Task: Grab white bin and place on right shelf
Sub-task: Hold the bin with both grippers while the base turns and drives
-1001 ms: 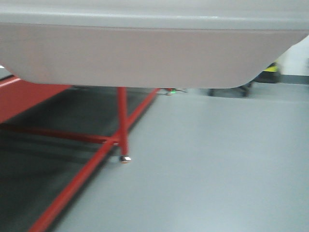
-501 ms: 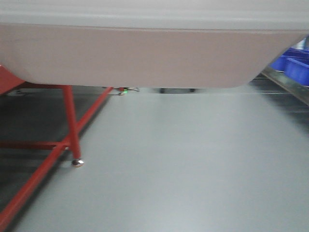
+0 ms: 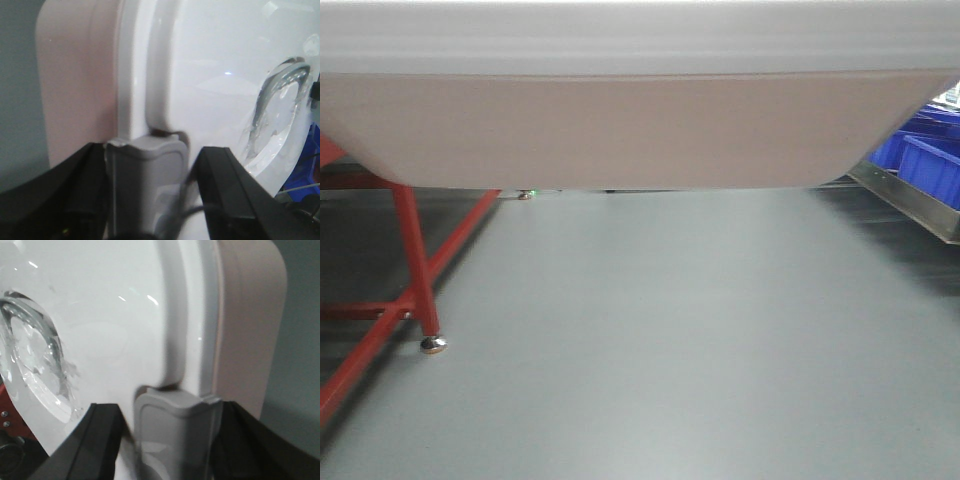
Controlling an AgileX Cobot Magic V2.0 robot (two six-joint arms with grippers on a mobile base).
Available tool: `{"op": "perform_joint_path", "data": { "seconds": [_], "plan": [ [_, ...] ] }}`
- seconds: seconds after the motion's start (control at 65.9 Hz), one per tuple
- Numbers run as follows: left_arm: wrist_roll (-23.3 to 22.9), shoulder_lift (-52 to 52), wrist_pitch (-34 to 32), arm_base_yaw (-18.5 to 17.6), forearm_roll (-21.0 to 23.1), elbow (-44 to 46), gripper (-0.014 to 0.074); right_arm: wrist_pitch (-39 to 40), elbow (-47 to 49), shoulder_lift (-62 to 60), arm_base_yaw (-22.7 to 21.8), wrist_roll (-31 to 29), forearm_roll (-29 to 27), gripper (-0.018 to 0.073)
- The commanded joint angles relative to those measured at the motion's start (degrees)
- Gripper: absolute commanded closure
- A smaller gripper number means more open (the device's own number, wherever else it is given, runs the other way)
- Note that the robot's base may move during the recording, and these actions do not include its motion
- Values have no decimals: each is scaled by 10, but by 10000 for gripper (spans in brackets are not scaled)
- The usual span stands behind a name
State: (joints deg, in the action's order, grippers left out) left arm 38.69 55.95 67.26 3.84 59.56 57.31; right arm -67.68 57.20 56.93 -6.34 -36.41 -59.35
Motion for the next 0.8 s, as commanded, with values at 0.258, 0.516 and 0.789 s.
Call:
{"op": "perform_joint_path", "data": {
  "seconds": [0.258,0.516,0.789],
  "plan": [
    [10,-7,75,-11,96,17,377,-58,17,-11,7,-2,-106,230],
    [10,-7,75,-11,96,17,377,-58,17,-11,7,-2,-106,230],
    [10,-7,75,-11,96,17,377,-58,17,-11,7,-2,-106,230]
  ]
}}
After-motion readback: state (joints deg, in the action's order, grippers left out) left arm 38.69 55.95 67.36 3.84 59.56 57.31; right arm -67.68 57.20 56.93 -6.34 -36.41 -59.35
